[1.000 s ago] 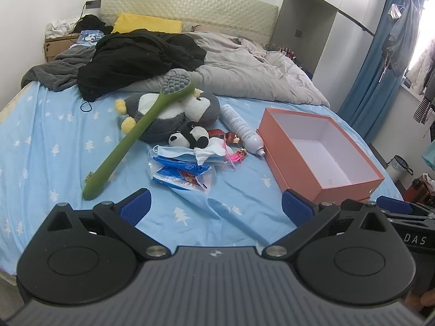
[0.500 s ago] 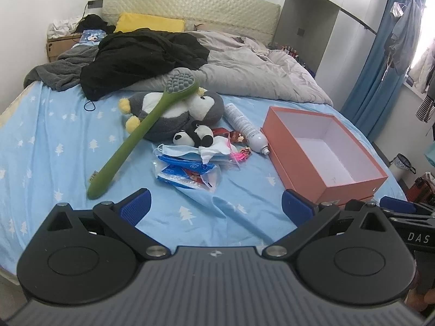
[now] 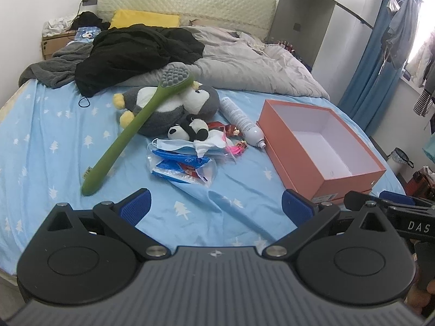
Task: Organize soft objects
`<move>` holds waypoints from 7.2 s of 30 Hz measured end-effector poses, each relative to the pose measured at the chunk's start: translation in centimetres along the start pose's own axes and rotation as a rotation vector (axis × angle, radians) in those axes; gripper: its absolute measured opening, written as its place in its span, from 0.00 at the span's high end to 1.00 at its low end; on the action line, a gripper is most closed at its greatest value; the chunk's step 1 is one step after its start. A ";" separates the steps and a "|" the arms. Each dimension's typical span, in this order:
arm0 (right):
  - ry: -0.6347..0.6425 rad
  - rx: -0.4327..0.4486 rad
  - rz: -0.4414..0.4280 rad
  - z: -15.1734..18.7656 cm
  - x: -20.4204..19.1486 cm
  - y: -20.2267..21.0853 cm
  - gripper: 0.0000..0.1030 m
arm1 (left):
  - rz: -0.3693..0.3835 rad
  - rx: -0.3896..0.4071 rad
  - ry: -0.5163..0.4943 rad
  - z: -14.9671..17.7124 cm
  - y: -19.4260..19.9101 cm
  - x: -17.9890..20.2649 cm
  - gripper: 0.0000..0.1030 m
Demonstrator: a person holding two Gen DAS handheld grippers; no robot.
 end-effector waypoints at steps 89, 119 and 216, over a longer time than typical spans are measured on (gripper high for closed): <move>-0.081 -0.151 0.054 -2.4 1.1 -34.0 0.36 | 0.133 -0.167 0.171 2.2 -30.4 -6.8 0.63; -0.097 -0.186 0.031 -1.0 0.3 -32.3 0.70 | 0.163 -0.096 0.224 2.8 -23.9 -8.8 0.99; 0.069 0.041 -0.032 -5.3 -1.5 -11.7 0.70 | 0.185 0.058 0.052 -6.7 -12.9 0.5 0.93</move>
Point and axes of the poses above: each gripper's, at about its wrist camera, not at the fingertips, and y roughly against the way its jaws point, x to its right, z to its underside, the point moved 10 cm from there along -y, roughly the way its jaws point, and after that the axes turned 2 degrees about z, right-handed, at the moved point
